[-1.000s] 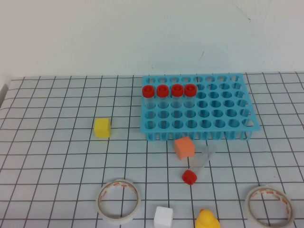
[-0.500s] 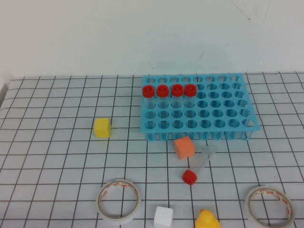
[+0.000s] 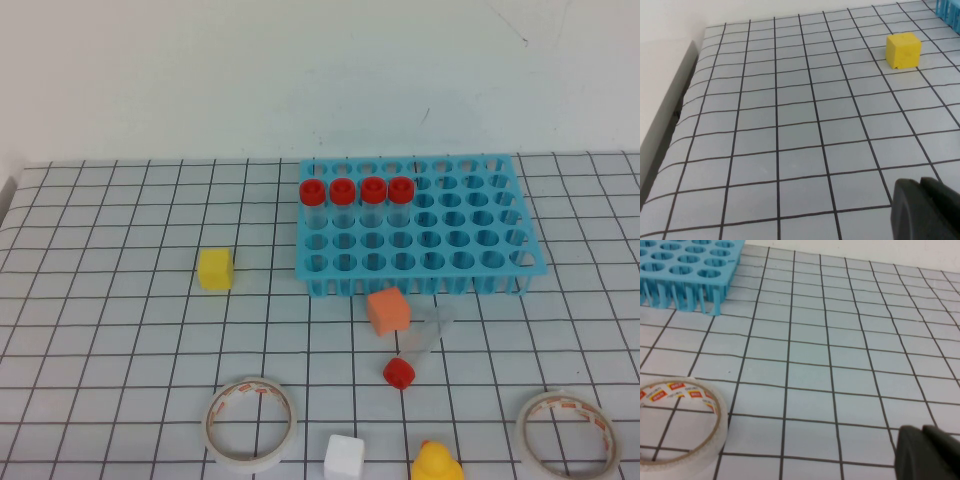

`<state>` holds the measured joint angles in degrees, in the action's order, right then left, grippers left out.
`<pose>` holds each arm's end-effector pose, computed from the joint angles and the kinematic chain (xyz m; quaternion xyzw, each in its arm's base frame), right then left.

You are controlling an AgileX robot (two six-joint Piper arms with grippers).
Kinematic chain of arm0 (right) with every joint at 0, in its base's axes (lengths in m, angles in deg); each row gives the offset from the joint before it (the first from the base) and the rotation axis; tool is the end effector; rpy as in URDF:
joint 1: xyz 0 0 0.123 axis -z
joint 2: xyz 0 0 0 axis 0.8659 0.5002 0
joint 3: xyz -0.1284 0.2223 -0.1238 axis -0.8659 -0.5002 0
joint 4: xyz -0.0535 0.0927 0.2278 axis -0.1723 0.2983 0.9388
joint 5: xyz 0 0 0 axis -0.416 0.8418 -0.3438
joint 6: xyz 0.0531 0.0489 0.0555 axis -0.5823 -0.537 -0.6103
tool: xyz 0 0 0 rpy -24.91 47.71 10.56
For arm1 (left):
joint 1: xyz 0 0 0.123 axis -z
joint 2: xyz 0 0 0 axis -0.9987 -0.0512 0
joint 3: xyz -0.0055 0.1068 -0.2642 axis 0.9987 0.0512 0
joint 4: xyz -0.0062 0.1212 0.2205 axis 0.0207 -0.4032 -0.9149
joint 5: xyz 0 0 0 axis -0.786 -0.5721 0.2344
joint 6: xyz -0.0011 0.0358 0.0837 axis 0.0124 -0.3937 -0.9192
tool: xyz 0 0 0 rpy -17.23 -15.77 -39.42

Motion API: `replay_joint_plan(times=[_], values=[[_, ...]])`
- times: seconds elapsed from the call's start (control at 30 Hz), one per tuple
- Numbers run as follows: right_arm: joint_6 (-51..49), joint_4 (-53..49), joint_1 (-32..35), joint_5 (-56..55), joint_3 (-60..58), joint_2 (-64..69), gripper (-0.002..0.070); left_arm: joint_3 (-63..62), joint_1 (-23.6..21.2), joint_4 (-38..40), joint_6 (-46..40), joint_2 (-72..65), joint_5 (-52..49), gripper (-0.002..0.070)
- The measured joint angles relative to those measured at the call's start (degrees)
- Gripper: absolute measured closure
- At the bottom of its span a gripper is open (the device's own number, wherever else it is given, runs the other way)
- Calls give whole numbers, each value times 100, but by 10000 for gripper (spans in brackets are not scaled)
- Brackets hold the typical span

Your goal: Place the test tubes

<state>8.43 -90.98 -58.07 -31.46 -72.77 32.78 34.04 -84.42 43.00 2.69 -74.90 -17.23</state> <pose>0.0532 -0.0041 0.1769 -0.0334 0.7907 -0.0624 0.6082 0.0534 -0.0062 0.1802 0.0307 0.7818 -0.0301 0.6220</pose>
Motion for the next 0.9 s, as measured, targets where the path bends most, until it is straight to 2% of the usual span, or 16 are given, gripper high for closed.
replay_joint_plan(times=[0.7, 0.9], values=[[0, 0, 0, 0, 0, 0, 678, 0, 0, 0, 0, 0, 0, 676], [0, 13, 0, -77, 0, 0, 678, 11, 0, 0, 0, 0, 273, 676]])
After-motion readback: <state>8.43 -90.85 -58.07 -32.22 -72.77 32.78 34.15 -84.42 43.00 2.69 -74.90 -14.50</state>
